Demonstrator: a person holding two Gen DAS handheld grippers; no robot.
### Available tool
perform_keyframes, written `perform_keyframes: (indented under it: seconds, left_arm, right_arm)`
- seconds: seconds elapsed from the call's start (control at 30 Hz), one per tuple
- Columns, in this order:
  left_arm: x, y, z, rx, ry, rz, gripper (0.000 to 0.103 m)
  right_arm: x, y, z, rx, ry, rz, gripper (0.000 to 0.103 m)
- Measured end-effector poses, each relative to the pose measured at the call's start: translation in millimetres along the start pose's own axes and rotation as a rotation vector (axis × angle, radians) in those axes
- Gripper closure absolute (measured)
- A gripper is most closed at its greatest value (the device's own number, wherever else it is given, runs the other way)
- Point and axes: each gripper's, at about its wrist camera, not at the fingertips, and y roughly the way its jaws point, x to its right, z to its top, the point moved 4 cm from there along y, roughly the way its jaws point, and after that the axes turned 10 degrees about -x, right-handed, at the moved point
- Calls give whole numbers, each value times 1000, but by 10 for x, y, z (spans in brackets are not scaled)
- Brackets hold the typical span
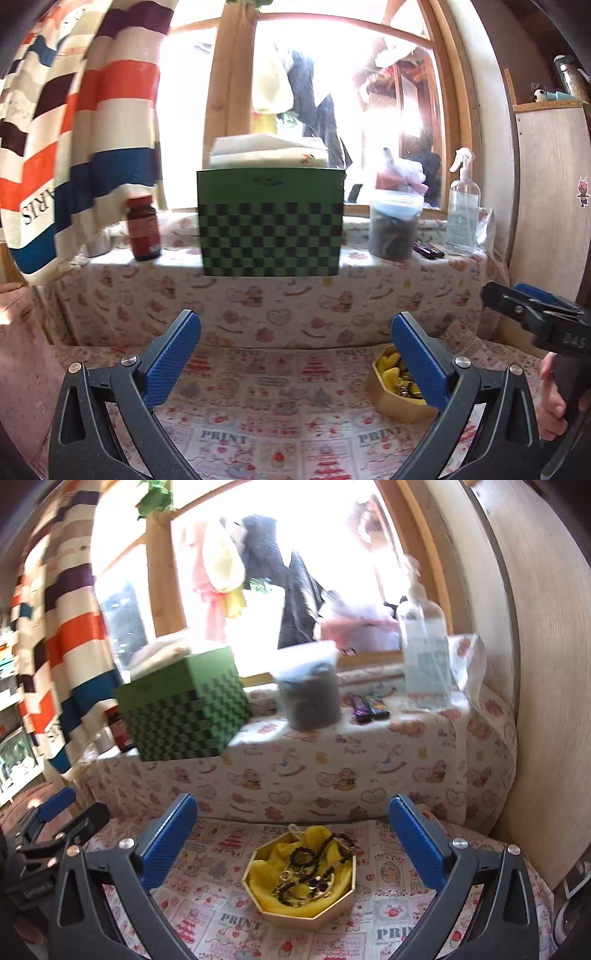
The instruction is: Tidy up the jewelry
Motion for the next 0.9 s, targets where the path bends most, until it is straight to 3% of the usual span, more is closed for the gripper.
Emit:
perform_keyframes:
  seconds: [0.17,0.3,0.47,0.7,0.9]
  left_arm:
    - [-44,52,-216,16,-8,8,1]
    - [-33,169,-381,5,-7,25,1]
    - [-62,248,-486,19,-20,56,1]
    - [-101,371,-543,-36,-40,100,1]
    - [-100,366,-548,-34,-41,103,1]
  right_arm:
    - [25,-11,-317,97,-68,-30,0]
    - [62,122,-459,33,-65,-1,0]
    - [48,213,-536,20,-68,5,0]
    - [114,271,-567,23,-73,-61,0]
    - [135,272,-574,23,-63,-76,0]
